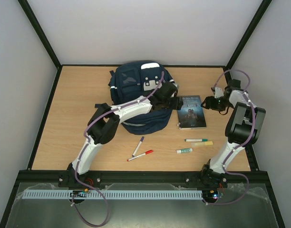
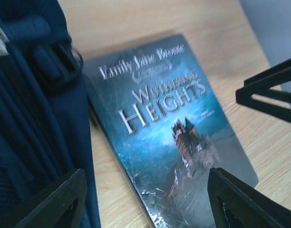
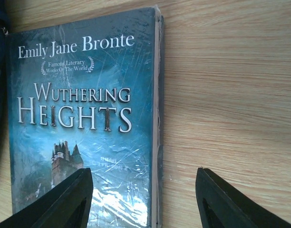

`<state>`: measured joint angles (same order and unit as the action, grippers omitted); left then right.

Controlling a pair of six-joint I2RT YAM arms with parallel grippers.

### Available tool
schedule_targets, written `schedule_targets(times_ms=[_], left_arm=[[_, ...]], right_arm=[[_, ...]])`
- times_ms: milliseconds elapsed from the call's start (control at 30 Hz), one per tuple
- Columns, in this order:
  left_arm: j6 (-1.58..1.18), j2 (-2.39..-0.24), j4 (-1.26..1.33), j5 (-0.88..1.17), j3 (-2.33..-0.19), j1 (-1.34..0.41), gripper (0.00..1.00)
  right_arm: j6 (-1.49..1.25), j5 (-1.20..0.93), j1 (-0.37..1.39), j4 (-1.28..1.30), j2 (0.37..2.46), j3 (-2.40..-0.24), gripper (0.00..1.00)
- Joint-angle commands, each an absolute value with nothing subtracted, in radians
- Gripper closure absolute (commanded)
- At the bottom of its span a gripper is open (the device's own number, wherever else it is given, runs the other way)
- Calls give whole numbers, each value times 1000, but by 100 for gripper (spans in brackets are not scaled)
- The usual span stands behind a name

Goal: Pack the student bag
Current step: Pick up the book from the center of the board.

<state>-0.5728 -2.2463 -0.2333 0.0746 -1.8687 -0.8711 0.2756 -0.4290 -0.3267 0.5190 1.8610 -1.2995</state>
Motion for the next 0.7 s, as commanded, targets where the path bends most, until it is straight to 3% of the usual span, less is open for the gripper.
schedule_targets(times_ms=[0, 233, 667], left_arm=[[-663, -2281, -225, 185, -1862, -903, 28], [-717, -2312, -222, 171, -1787, -906, 22], [-813, -2364, -189, 172, -1767, -871, 21]], right_arm=[[235, -455, -323, 483, 1887, -1245, 41], [197, -493, -322, 426, 1928, -1190, 49], [183, -457, -318, 397, 1975, -1163, 58]])
